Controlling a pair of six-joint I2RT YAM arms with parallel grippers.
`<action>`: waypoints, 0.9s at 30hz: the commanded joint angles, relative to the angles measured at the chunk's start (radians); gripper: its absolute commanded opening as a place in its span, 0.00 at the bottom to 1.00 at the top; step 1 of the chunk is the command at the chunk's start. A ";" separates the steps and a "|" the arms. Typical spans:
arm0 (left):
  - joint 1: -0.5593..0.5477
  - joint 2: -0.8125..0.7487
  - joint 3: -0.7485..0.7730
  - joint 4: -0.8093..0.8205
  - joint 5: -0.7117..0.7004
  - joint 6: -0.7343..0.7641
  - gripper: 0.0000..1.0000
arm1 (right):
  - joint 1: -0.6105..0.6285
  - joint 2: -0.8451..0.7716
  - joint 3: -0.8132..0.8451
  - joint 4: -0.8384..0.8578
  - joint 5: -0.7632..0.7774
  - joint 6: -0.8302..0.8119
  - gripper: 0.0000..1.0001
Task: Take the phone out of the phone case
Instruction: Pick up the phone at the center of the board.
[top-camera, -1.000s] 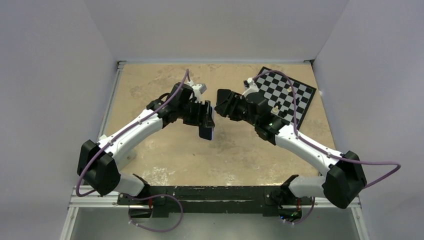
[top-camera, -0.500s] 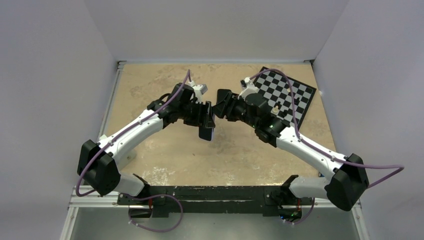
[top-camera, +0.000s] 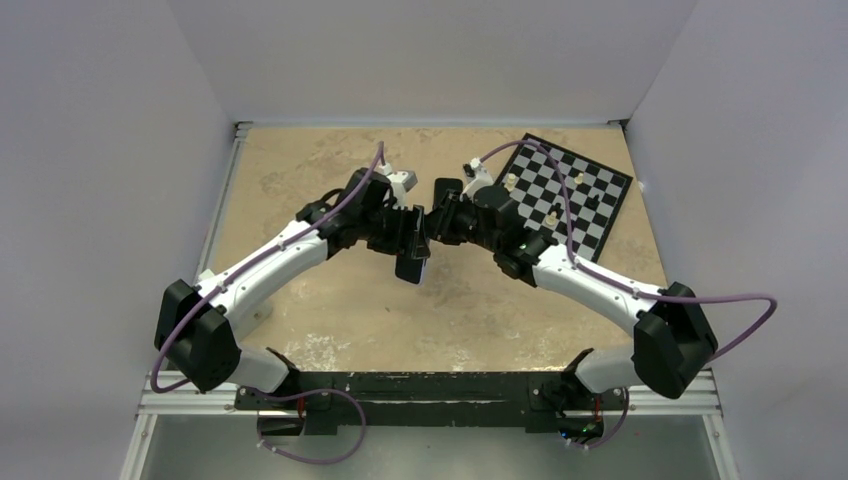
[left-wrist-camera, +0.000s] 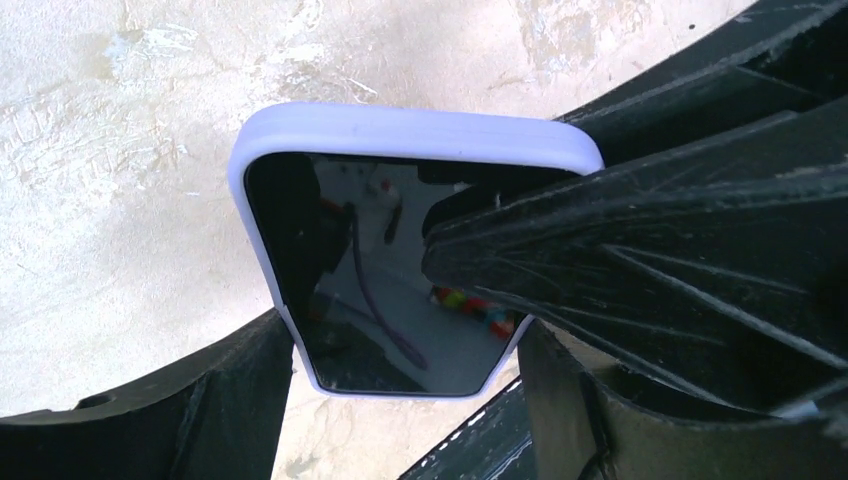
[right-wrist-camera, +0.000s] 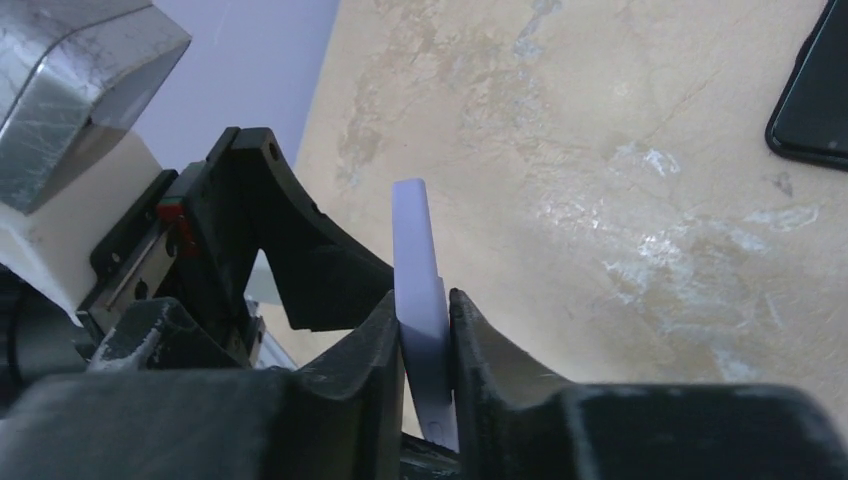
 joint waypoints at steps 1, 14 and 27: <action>-0.011 -0.060 0.023 0.075 0.033 0.018 0.00 | 0.010 0.004 0.008 0.110 -0.096 0.030 0.15; 0.000 -0.355 -0.114 0.080 0.026 -0.106 0.81 | -0.132 -0.342 -0.220 0.196 -0.201 0.006 0.00; 0.026 -0.490 -0.425 0.687 0.479 -0.383 0.80 | -0.354 -0.502 -0.338 0.466 -0.622 0.189 0.00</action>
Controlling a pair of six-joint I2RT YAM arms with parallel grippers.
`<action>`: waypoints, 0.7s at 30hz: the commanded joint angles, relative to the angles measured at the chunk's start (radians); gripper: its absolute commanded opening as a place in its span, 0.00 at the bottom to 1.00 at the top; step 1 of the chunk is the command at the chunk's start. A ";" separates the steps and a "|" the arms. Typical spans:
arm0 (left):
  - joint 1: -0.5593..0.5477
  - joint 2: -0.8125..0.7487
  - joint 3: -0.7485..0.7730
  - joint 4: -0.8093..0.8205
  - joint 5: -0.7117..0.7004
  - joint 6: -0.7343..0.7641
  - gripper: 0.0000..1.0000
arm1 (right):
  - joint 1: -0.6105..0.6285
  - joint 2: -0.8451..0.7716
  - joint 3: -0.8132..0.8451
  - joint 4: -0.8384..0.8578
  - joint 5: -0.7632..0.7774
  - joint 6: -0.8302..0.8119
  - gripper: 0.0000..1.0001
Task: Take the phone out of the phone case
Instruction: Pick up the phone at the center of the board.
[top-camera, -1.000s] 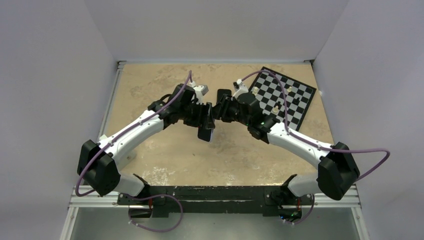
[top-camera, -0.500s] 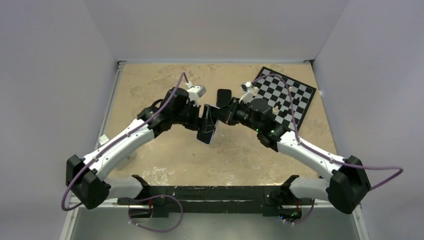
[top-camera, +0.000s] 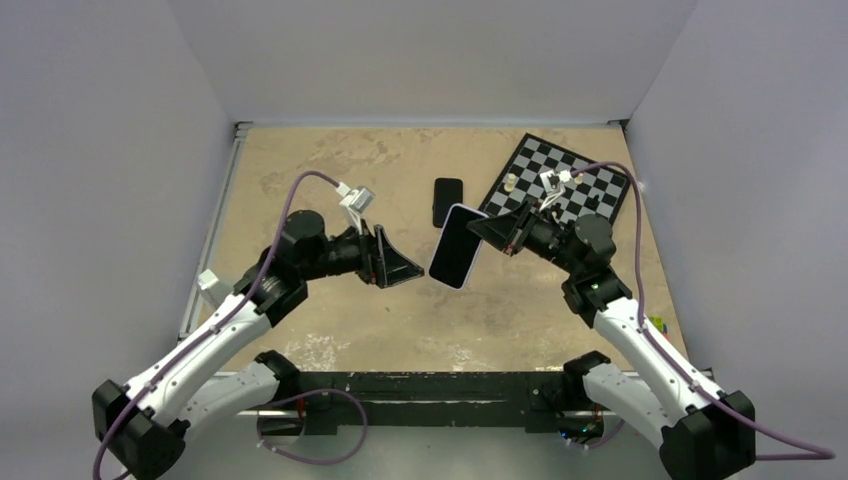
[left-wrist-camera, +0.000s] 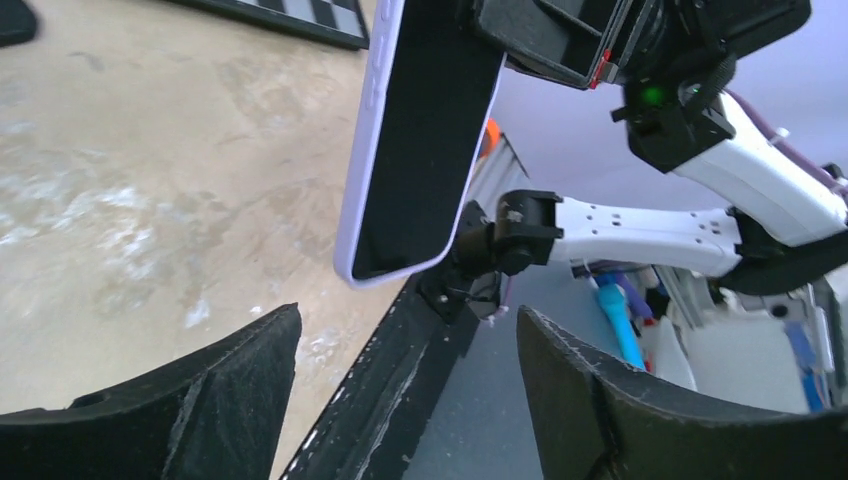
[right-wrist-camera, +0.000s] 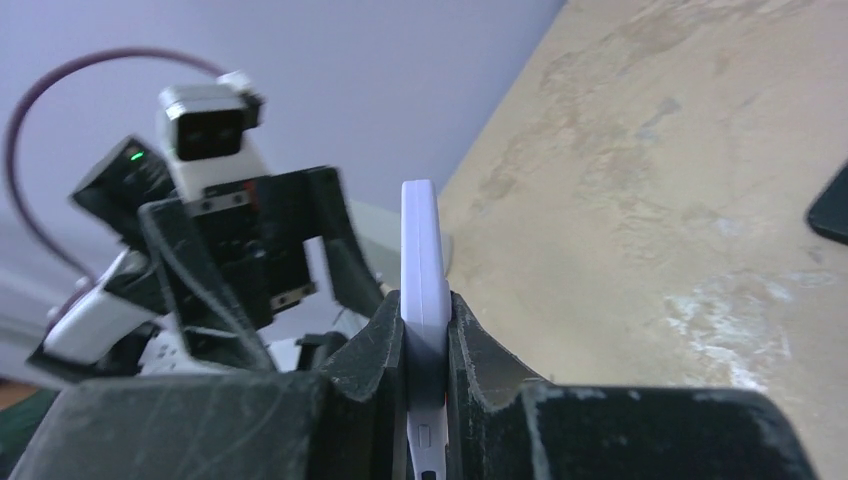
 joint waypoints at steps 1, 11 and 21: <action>0.005 0.085 -0.063 0.409 0.229 -0.171 0.72 | -0.023 -0.005 -0.031 0.283 -0.184 0.165 0.00; -0.003 0.108 -0.124 0.542 0.215 -0.199 0.71 | -0.031 0.036 -0.014 0.379 -0.230 0.307 0.00; -0.035 0.290 -0.061 0.679 0.318 -0.283 0.33 | -0.022 0.052 0.010 0.386 -0.188 0.266 0.00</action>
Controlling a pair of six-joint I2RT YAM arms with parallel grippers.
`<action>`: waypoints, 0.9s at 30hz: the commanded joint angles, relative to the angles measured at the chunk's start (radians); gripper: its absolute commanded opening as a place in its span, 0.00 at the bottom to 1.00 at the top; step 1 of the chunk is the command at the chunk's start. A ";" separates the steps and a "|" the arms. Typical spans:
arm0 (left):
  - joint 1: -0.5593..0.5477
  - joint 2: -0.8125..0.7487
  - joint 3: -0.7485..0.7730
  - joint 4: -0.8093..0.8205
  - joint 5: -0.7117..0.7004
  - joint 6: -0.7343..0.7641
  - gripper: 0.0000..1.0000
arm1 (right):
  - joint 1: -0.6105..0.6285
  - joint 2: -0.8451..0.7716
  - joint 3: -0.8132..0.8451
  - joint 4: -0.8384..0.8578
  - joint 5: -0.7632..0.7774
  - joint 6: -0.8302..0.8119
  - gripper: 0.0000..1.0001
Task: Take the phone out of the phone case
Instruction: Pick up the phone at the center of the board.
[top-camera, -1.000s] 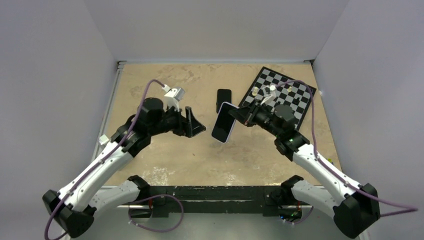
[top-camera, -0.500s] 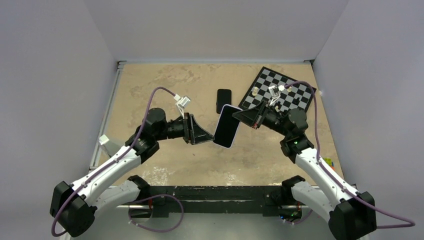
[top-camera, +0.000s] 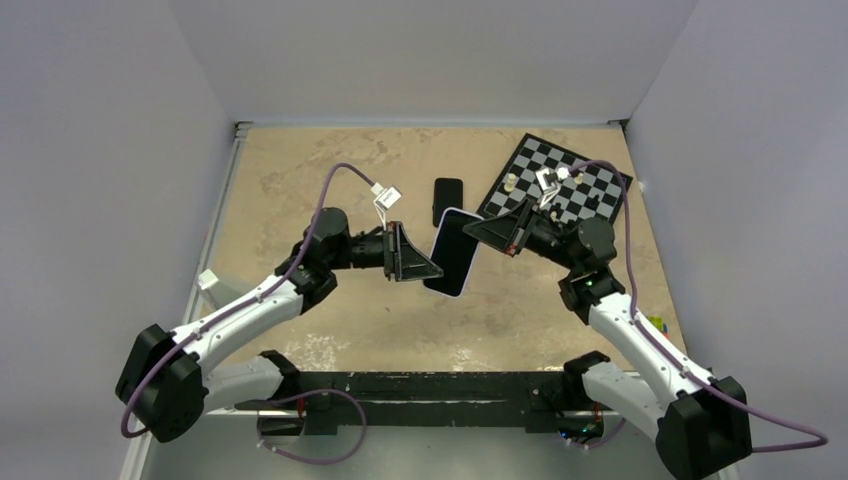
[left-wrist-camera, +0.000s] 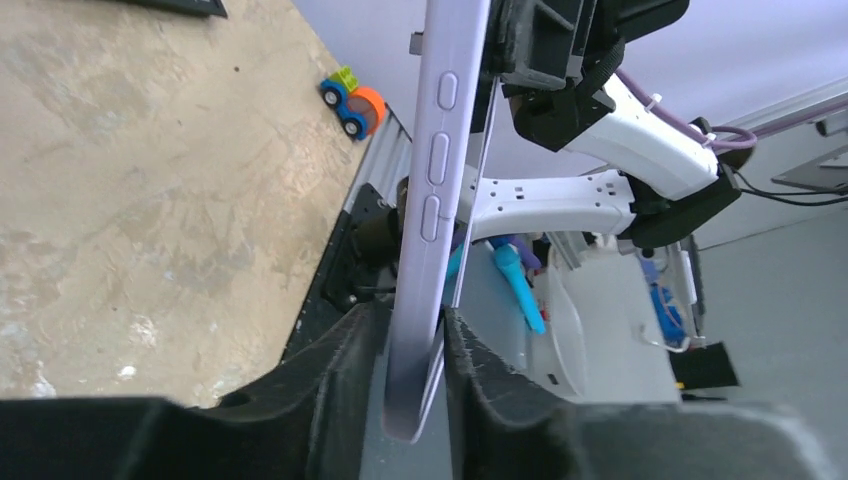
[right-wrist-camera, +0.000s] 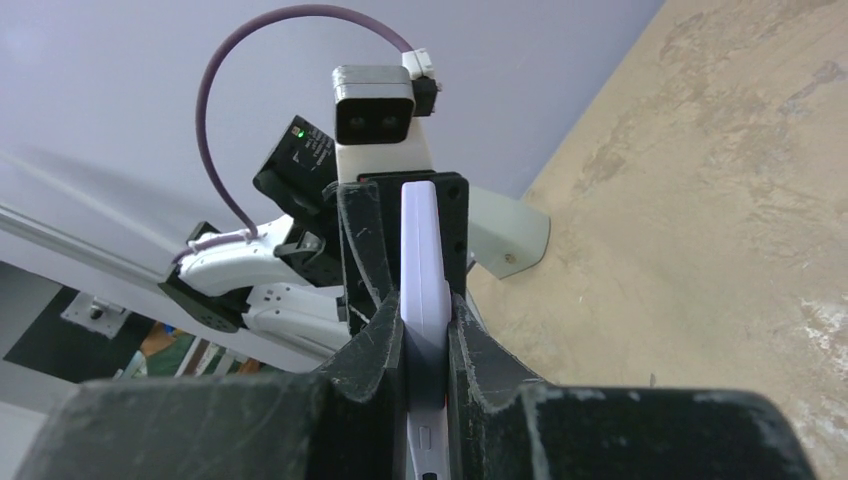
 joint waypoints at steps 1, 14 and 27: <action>-0.008 0.049 0.039 0.148 0.069 -0.044 0.27 | 0.002 0.000 0.059 0.097 0.021 -0.013 0.00; -0.002 0.027 0.123 0.053 0.216 0.090 0.00 | 0.020 0.061 0.149 -0.100 -0.111 -0.265 0.38; 0.032 0.038 0.164 0.033 0.250 0.084 0.00 | 0.027 0.071 0.106 0.047 -0.204 -0.166 0.18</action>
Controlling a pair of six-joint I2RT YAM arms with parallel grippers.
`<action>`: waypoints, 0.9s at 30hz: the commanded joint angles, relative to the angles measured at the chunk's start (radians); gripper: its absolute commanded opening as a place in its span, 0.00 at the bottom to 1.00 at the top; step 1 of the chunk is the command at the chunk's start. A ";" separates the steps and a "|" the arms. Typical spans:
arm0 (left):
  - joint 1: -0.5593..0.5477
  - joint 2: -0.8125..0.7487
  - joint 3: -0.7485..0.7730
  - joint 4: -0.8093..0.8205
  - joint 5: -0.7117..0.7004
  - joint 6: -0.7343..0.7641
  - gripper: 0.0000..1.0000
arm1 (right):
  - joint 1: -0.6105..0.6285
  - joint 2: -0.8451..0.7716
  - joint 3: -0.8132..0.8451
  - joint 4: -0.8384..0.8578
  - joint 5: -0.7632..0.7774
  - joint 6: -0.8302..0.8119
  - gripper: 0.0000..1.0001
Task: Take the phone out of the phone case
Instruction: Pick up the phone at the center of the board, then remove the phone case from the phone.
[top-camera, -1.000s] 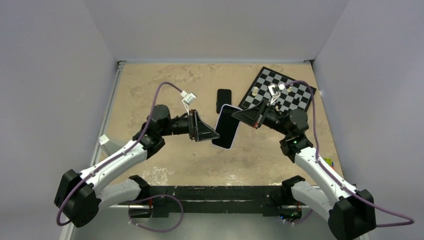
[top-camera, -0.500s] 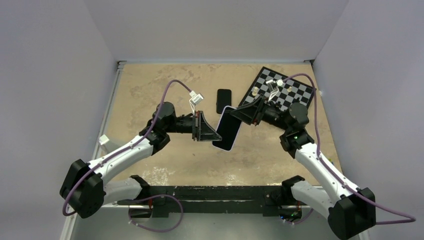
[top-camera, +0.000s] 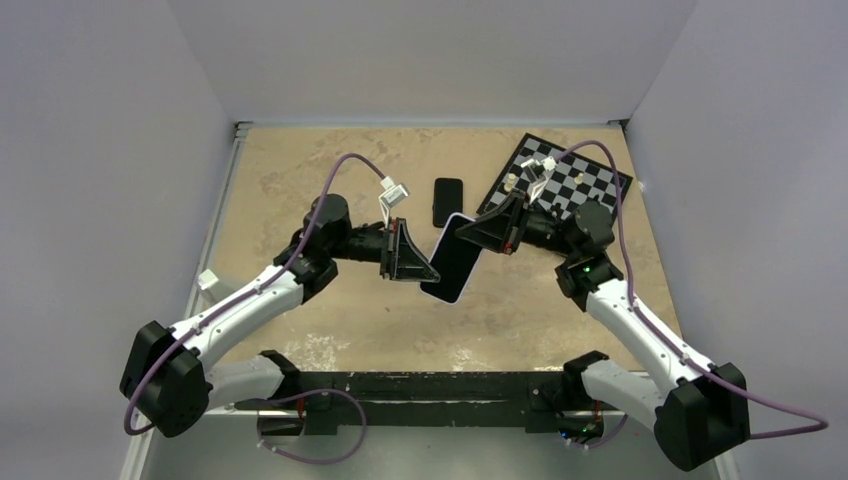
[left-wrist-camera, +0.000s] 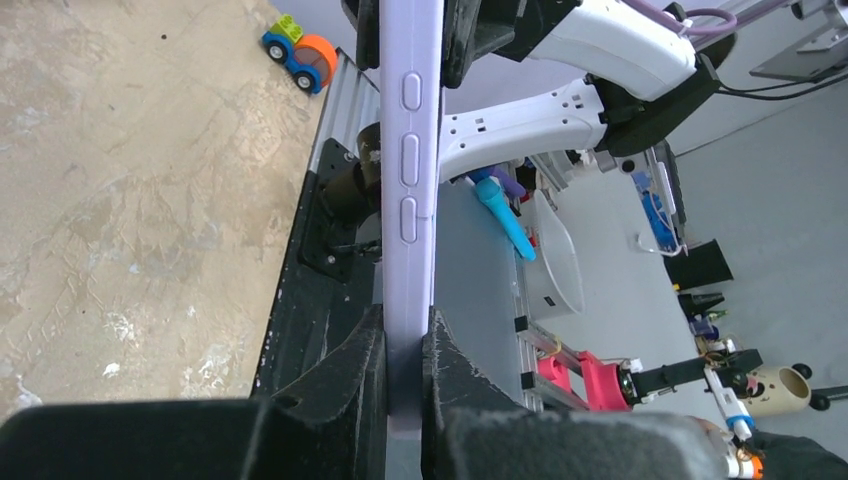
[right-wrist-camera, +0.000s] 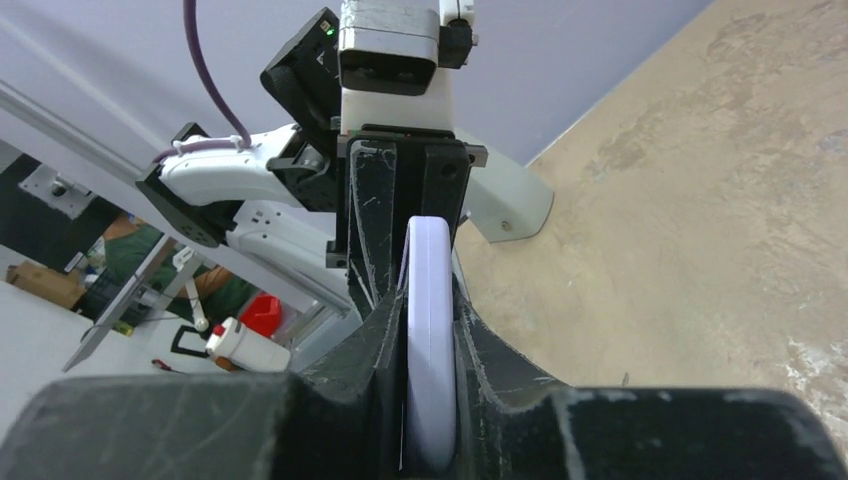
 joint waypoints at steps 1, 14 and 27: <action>0.009 -0.023 0.072 0.080 0.030 0.003 0.00 | 0.010 -0.006 -0.007 0.103 -0.057 0.048 0.03; 0.032 -0.175 0.035 -0.268 0.114 0.212 0.42 | 0.006 0.029 0.031 0.229 -0.053 0.217 0.00; 0.027 -0.150 -0.045 -0.049 0.165 0.111 0.31 | 0.007 0.069 0.016 0.396 -0.038 0.347 0.00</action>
